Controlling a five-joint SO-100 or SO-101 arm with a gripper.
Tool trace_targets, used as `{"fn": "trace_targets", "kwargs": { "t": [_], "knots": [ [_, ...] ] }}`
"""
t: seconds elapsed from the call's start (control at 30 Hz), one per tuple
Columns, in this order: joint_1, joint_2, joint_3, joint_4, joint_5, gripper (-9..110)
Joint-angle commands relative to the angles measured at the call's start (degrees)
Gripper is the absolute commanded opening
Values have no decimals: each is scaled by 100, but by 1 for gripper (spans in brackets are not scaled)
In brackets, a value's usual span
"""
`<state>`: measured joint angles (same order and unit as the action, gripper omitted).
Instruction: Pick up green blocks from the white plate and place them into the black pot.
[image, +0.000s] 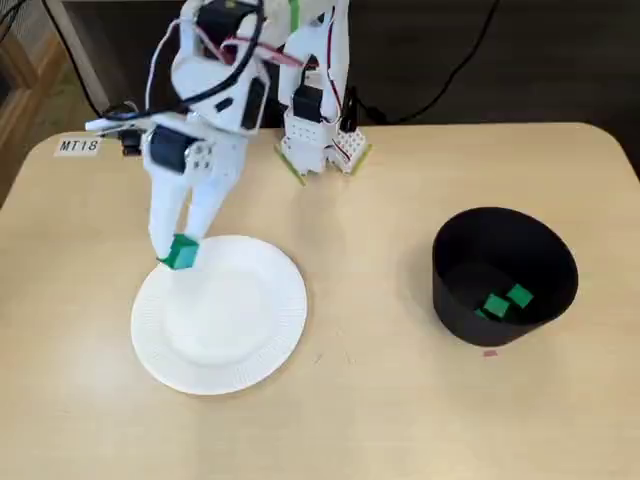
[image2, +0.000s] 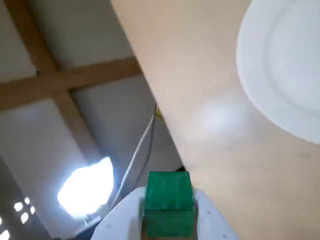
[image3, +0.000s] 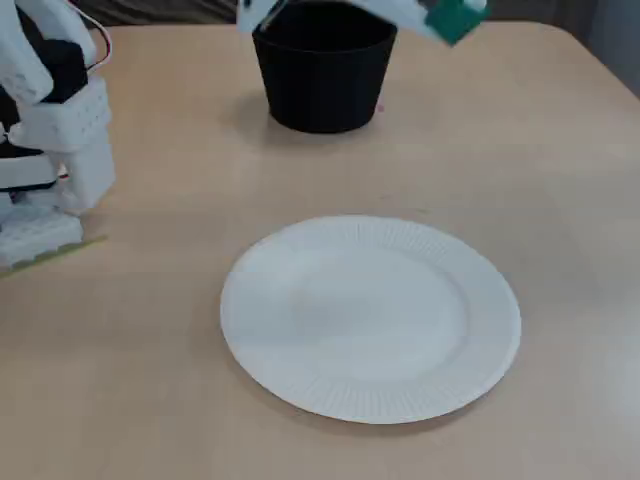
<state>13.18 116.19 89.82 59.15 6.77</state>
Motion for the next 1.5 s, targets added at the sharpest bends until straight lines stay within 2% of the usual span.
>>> {"fn": "trace_targets", "kwargs": {
  "t": [0.0,0.2,0.33,0.73,1.0,1.23,1.27,1.37,1.47],
  "knots": [
    [-1345,519,-281,-483,-18,-2],
    [-3041,905,79,-949,-492,-2],
    [-3753,1415,1318,-1758,-369,-2],
    [-4263,1556,3568,-2716,-527,-2],
    [-5335,1354,3876,-3015,-308,-2],
    [-5484,993,4148,-3305,-343,-2],
    [-5476,958,4157,-3305,-387,1],
    [-5440,940,4175,-3252,-519,27],
    [-5423,940,4175,-3234,-606,39]
  ]
}}
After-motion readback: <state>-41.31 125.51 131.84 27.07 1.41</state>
